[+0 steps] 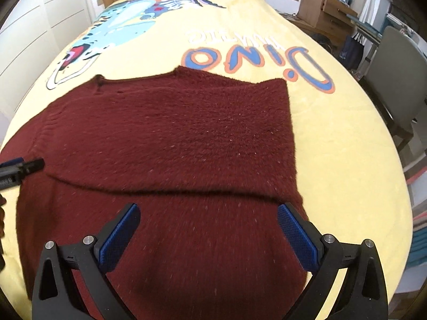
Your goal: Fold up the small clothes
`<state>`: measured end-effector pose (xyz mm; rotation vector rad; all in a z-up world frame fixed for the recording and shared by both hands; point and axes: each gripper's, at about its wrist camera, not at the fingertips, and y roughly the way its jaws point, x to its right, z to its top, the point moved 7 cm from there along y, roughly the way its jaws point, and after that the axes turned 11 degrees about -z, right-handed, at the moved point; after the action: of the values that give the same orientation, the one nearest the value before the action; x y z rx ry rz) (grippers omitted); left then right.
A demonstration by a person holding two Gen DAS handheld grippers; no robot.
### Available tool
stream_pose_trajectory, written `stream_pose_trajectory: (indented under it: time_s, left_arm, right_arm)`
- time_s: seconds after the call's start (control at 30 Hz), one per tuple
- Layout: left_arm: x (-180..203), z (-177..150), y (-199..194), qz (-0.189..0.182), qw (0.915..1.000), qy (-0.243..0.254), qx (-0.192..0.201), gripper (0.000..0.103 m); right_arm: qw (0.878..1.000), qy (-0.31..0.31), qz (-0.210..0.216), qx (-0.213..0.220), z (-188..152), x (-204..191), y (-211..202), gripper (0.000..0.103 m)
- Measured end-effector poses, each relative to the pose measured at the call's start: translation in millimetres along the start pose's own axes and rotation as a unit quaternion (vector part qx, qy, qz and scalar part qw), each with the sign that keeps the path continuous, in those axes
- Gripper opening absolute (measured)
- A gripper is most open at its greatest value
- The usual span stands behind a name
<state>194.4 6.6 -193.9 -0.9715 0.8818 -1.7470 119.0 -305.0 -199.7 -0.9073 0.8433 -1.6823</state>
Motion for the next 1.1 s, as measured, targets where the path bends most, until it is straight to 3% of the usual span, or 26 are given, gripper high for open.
stream_pose_trajectory:
  time_s: [0.2,0.43,0.63,0.7,0.87,1.1]
  left_arm:
    - [-53,-10,-52,0.016,0.9981,-0.058,0.014,0.102]
    - [-134,-31,-89,0.062,0.9872,-0.145,0.026,0.102]
    - [-211,-48,-99,0.085,0.9667,-0.240,0.022,0.102]
    - [-235,-53,-101,0.096,0.9559,-0.277,0.019,0.102]
    - [-285,-55,-105,0.068,0.9259,-0.370,0.040,0.102]
    - [-334,-56,-95,0.080,0.9043,-0.418,0.033,0.102]
  right_arm:
    - [1.000,0.010,-0.003,0.011,-6,1,-21,0.102]
    - [0.999,0.034,-0.014,0.007,-15,7,-28,0.102]
    - [0.999,0.041,-0.019,0.005,-21,10,-32,0.102]
    - [0.999,0.038,-0.021,0.007,-21,11,-34,0.102]
    - [0.999,0.038,-0.024,0.009,-20,12,-37,0.102]
    - [0.999,0.039,-0.033,0.005,-20,17,-32,0.102]
